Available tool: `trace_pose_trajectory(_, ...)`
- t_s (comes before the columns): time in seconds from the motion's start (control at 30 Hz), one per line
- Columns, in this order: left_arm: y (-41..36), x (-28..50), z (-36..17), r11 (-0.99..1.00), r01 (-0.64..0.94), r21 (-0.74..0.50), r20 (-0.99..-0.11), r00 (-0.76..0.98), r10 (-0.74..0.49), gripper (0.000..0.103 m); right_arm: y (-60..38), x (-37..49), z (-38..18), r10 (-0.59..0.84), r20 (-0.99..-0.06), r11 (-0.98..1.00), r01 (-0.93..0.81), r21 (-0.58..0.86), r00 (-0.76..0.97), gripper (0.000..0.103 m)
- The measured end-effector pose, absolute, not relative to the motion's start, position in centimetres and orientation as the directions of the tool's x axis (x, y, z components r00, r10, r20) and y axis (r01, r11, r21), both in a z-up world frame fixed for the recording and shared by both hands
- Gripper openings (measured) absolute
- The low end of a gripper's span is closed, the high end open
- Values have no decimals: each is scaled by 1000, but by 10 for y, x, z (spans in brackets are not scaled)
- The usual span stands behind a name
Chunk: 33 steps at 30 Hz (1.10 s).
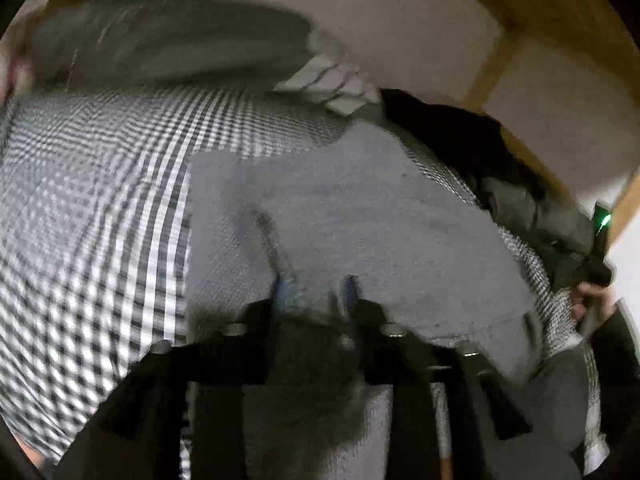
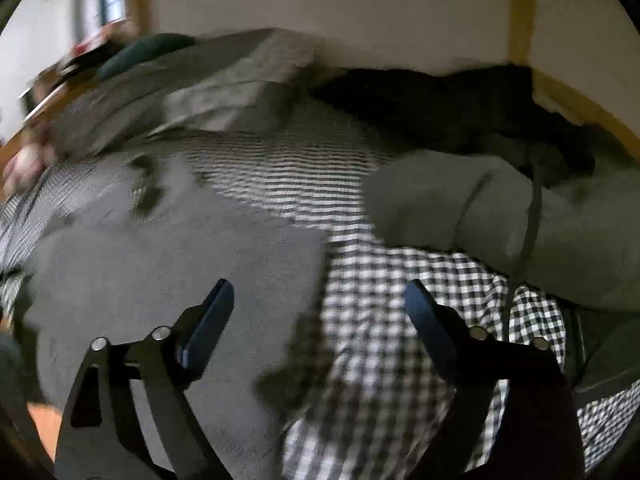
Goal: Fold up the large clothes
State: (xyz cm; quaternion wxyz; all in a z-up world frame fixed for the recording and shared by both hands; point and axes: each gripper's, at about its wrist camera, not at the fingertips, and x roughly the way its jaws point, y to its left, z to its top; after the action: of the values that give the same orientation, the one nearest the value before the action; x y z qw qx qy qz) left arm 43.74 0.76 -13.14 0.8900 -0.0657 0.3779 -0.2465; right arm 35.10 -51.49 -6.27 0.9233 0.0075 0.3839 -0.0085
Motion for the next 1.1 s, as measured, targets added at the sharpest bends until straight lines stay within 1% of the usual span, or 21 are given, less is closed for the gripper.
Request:
trace_pose_trajectory(0.03,-4,436,-128,873,403,-273,-630,611,-479,61,-495,355,-70,-11,-730,1000,-3,-18,684,88)
trace_pose_trajectory(0.07,-18,440,-130,879,410,-244,-636,616,-464,74,-481,359,-78,-29,-748,999,-13,-50,664,88)
trace_pose_trajectory(0.1,-29,444,-134,888,406,-218,-651,617,-442,74,-468,366,-90,-63,-766,994,-28,-104,640,86)
trace_pose_trajectory(0.13,-41,451,-143,911,381,-159,-686,621,-379,74,-462,370,-102,-105,-779,987,-29,-155,619,84)
trace_pose_trajectory(0.17,-47,458,-154,928,354,-114,-724,610,-322,74,-457,374,-118,-161,-800,977,-22,-213,578,81)
trace_pose_trajectory(0.2,-47,462,-163,935,339,-103,-745,597,-298,74,-461,370,-131,-182,-819,974,-16,-227,544,79)
trace_pose_trajectory(0.23,-43,462,-169,933,342,-109,-744,595,-304,74,-465,366,-140,-173,-826,976,-19,-216,536,79)
trace_pose_trajectory(0.27,-37,459,-172,935,346,-72,-736,615,-284,74,-474,356,-143,-153,-824,982,-12,-191,545,79)
trace_pose_trajectory(0.3,-33,458,-174,934,351,-65,-744,607,-280,74,-484,349,-143,-134,-831,987,-1,-160,540,80)
trace_pose_trajectory(0.37,-18,456,-172,927,360,-108,-739,594,-317,74,-496,339,-142,-104,-834,994,19,-112,543,80)
trace_pose_trajectory(0.47,-12,453,-168,918,366,-153,-724,591,-356,75,-503,329,-137,-48,-800,999,31,-36,598,81)
trace_pose_trajectory(0.53,-9,445,-163,906,372,-201,-692,601,-400,87,-500,312,-129,-29,-740,1000,24,-18,672,85)
trace_pose_trajectory(0.57,-2,437,-161,892,385,-236,-666,604,-437,94,-499,301,-123,-30,-714,1000,17,-26,699,93)
trace_pose_trajectory(0.63,5,419,-162,877,409,-253,-639,610,-469,94,-494,286,-120,-17,-673,999,-9,-34,739,93)
trace_pose_trajectory(0.7,12,403,-165,876,425,-228,-608,641,-469,94,-489,275,-121,-4,-651,999,-23,-32,759,93)
trace_pose_trajectory(0.8,33,378,-178,893,396,-214,-574,689,-443,96,-477,269,-131,5,-655,1000,-17,-12,756,93)
trace_pose_trajectory(0.93,70,339,-205,889,346,-300,-550,699,-458,97,-463,245,-140,38,-672,999,-31,22,739,93)
trace_pose_trajectory(0.97,79,327,-215,882,342,-325,-549,691,-470,97,-458,237,-144,45,-674,999,-41,22,738,93)
trace_pose_trajectory(1.1,98,285,-256,868,343,-359,-588,639,-496,97,-441,208,-159,61,-669,997,-72,11,740,94)
